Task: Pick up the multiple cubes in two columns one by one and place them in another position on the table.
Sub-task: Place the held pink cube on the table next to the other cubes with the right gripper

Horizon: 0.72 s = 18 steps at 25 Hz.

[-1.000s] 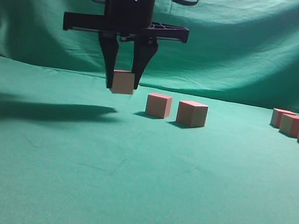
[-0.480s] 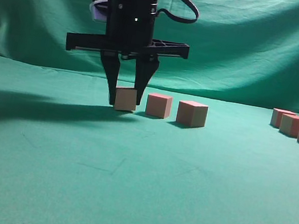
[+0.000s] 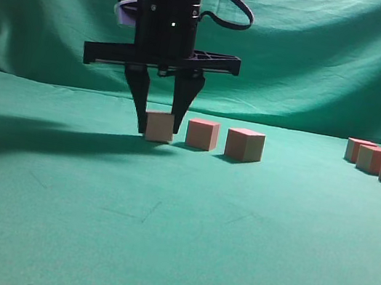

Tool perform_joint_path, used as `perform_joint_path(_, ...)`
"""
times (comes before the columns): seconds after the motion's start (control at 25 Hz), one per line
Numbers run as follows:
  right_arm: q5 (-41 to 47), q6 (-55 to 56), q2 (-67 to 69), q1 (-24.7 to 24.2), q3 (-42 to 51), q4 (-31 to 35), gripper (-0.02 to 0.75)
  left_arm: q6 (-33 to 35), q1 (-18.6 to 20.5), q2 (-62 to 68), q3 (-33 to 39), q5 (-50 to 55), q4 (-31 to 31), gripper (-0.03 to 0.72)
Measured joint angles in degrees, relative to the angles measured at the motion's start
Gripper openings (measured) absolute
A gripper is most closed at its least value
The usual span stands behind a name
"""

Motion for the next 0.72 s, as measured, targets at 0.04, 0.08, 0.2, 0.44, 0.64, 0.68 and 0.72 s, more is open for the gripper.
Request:
perform_joint_path(0.04,0.0,-0.11,0.0,0.0,0.0,0.13,0.309,0.0,0.0,0.0,0.0,0.0,0.0,0.0)
perform_joint_path(0.08,0.0,-0.11,0.0,0.0,0.0,0.26,0.333,0.0,0.0,0.0,0.0,0.0,0.0,0.0)
perform_joint_path(0.2,-0.83,-1.6,0.0,0.0,0.0,0.71,0.319,0.0,0.0,0.0,0.0,0.0,0.0,0.0)
perform_joint_path(0.44,-2.63,-4.46,0.0,0.0,0.0,1.05,0.319,0.0,0.0,0.0,0.0,0.0,0.0,0.0)
perform_joint_path(0.64,-3.31,-5.72,0.0,0.0,0.0,1.05,0.386,0.0,0.0,0.0,0.0,0.0,0.0,0.0)
perform_joint_path(0.68,-3.31,-5.8,0.0,0.0,0.0,0.94,0.375,0.0,0.0,0.0,0.0,0.0,0.0,0.0)
perform_joint_path(0.72,-3.31,-5.8,0.0,0.0,0.0,0.94,0.42,0.0,0.0,0.0,0.0,0.0,0.0,0.0)
